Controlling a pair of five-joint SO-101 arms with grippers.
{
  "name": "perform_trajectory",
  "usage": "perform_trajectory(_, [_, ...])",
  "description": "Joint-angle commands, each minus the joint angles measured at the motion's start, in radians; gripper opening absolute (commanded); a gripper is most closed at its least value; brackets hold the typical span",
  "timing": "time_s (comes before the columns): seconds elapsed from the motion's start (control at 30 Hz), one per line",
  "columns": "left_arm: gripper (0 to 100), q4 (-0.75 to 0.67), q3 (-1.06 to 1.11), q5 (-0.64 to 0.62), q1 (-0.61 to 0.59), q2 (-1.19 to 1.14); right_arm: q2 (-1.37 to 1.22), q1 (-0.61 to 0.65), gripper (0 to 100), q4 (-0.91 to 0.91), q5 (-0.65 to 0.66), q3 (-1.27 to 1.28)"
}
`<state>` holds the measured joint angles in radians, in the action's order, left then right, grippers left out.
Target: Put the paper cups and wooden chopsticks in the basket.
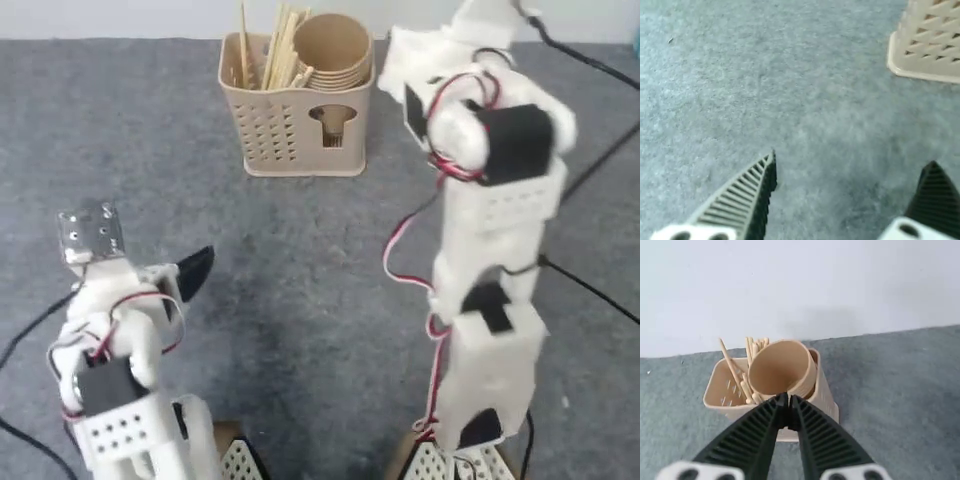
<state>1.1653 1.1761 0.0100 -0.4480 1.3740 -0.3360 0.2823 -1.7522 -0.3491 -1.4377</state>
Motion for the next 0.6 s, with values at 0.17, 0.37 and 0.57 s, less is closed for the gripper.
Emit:
perform_trajectory(0.17, [42,-0.002,0.058,-0.006,0.028,0.132,0.598,-0.050,0.7,-0.045,-0.014,0.717])
perform_trajectory(0.37, [42,-0.002,0.150,0.040,0.135,0.173,0.970,-0.128,0.7,-0.041,-0.015,1.204])
perform_trajectory(0.57, [42,-0.002,0.240,0.040,0.153,0.293,1.337,-0.186,0.8,0.117,0.080,1.715])
